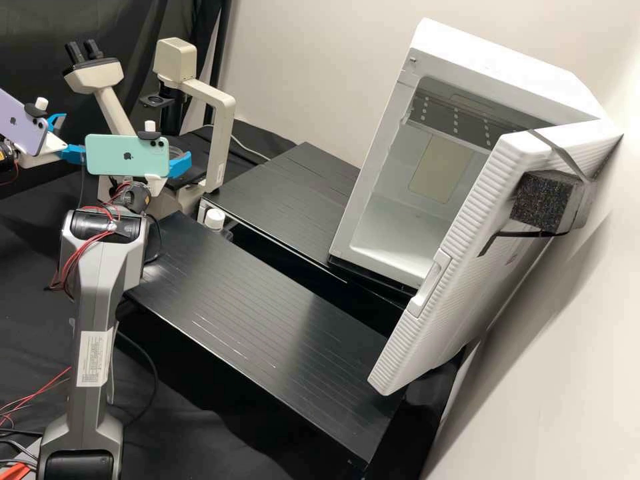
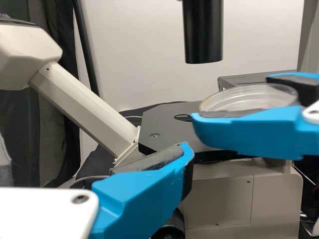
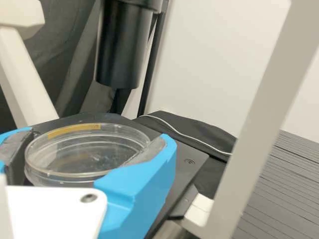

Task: Take out the petri dish and place it under the microscope.

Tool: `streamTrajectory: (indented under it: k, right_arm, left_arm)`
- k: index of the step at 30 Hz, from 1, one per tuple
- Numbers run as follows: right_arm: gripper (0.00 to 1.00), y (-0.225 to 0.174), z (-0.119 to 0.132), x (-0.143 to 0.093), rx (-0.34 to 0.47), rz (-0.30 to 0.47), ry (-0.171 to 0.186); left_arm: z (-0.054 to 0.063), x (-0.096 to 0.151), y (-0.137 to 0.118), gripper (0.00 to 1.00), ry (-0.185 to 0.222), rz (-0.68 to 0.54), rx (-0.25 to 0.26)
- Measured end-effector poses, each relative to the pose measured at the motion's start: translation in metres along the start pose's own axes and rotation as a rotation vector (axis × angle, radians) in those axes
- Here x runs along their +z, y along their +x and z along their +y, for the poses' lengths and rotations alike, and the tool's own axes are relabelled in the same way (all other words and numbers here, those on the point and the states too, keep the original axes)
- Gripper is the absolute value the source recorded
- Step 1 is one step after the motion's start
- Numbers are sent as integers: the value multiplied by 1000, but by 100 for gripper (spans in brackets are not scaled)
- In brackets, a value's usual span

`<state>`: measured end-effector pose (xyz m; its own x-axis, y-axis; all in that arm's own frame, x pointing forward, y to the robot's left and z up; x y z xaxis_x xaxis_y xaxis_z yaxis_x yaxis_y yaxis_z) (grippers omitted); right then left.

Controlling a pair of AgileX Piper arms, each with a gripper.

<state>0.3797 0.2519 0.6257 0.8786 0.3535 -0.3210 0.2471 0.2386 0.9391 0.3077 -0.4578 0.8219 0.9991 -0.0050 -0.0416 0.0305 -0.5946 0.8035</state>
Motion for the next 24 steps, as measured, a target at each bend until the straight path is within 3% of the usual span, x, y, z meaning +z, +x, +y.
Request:
streamTrajectory:
  k: [10, 17, 24]
  right_arm:
    - [0, 24, 0, 16, 10, -26, 4]
    - [0, 35, -3, 18, 27, -17, 26]
    - [0, 42, -7, 18, 34, -13, 6]
  left_arm:
    - [0, 0, 0, 100, 0, 0, 0]
    - [0, 0, 0, 100, 0, 0, 0]
    - [0, 0, 0, 100, 0, 0, 0]
